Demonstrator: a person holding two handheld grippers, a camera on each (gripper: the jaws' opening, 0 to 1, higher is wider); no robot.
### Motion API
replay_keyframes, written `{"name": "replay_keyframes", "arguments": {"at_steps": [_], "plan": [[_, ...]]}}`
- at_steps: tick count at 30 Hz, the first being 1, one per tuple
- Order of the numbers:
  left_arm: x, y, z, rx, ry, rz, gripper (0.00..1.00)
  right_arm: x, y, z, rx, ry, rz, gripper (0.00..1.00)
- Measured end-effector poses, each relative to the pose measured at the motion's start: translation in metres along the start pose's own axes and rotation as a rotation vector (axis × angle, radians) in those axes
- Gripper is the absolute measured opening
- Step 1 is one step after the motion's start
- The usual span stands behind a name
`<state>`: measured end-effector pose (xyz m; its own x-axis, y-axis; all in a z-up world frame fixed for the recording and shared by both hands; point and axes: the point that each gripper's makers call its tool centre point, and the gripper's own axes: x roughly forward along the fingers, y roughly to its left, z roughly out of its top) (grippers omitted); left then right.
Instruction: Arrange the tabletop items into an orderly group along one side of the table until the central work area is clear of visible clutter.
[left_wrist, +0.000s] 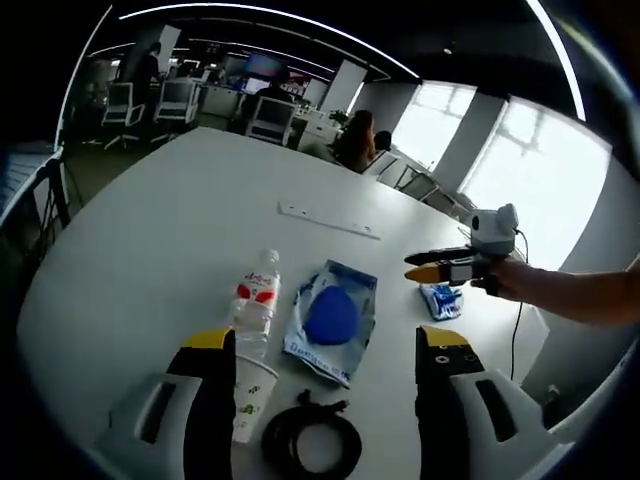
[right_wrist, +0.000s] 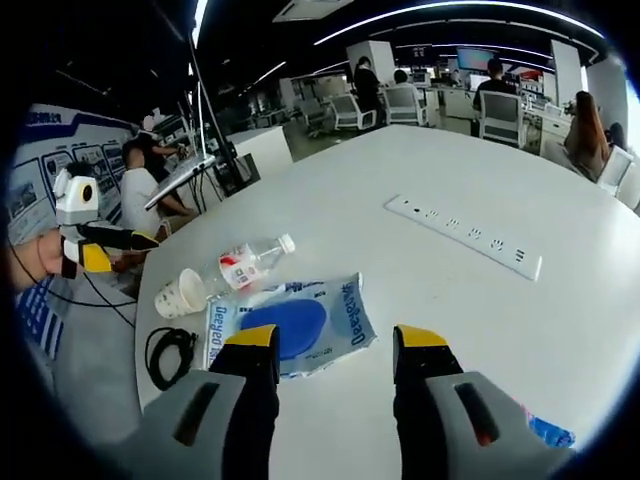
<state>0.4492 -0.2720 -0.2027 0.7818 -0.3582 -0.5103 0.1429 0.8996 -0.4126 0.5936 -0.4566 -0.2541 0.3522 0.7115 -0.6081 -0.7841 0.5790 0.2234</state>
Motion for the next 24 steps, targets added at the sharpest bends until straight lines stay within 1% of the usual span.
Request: {"name": "replay_keyframes", "arguments": {"at_steps": [4, 6, 9, 17, 19, 21, 24], "plan": [[0.001, 0.005, 0.0, 0.002, -0.006, 0.007, 0.74, 0.013, -0.005, -0.002, 0.001, 0.016, 0.007, 0.44], [0.004, 0.01, -0.003, 0.004, 0.004, 0.012, 0.74, 0.022, -0.008, -0.006, -0.003, 0.037, 0.009, 0.43], [0.006, 0.012, -0.004, -0.008, 0.004, 0.009, 0.73, 0.029, -0.012, -0.008, 0.002, 0.043, 0.013, 0.43], [0.008, 0.017, -0.007, 0.002, 0.014, 0.012, 0.72, 0.048, -0.02, -0.018, -0.007, 0.089, 0.033, 0.4], [0.008, 0.019, -0.006, -0.002, 0.01, 0.012, 0.71, 0.051, -0.021, -0.019, -0.012, 0.097, 0.036, 0.38], [0.008, 0.02, -0.006, -0.002, 0.011, 0.014, 0.71, 0.054, -0.021, -0.021, -0.006, 0.106, 0.052, 0.33], [0.01, 0.022, -0.006, 0.0, 0.012, 0.016, 0.71, 0.06, -0.024, -0.023, -0.012, 0.119, 0.058, 0.32]]}}
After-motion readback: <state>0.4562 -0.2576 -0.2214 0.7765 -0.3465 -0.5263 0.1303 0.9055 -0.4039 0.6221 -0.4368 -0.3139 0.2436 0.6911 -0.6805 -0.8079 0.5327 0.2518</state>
